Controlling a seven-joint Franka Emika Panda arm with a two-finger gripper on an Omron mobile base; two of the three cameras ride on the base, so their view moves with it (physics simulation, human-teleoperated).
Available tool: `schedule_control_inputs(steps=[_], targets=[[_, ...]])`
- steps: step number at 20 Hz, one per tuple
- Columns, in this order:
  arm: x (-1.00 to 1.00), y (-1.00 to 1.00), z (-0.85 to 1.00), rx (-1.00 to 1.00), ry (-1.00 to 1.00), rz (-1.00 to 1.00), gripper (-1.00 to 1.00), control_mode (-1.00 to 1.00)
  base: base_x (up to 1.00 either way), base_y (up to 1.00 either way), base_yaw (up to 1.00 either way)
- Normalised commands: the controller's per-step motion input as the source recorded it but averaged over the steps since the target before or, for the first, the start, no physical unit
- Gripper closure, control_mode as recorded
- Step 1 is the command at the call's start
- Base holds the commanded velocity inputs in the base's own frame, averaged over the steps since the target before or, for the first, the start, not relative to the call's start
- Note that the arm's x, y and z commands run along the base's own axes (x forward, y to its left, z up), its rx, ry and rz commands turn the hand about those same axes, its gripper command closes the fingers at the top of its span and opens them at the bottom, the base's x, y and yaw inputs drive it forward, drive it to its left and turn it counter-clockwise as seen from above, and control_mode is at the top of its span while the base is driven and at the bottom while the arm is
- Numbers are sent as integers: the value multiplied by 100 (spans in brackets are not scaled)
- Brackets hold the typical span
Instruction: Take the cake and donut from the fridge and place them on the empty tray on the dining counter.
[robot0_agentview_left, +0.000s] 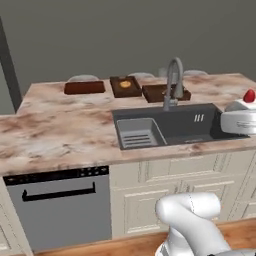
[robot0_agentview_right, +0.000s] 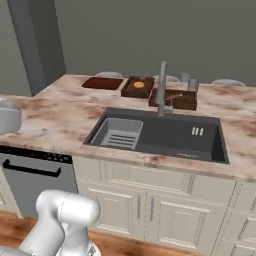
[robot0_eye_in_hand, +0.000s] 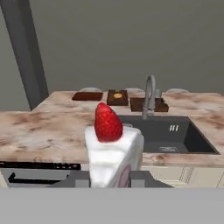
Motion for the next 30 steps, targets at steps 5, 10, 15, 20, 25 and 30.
schedule_control_inputs(steps=[5,10,15,20,25,30], targets=[[0,0,0,0,0,0,100,100,59,-100,0],[0,0,0,0,0,0,100,100,-12,-100,0],[0,0,0,0,0,0,100,100,-55,-100,0],[0,0,0,0,0,0,100,100,-19,-100,0],[0,0,0,0,0,0,100,100,1,-100,0],[0,0,0,0,0,0,100,100,16,-100,0]])
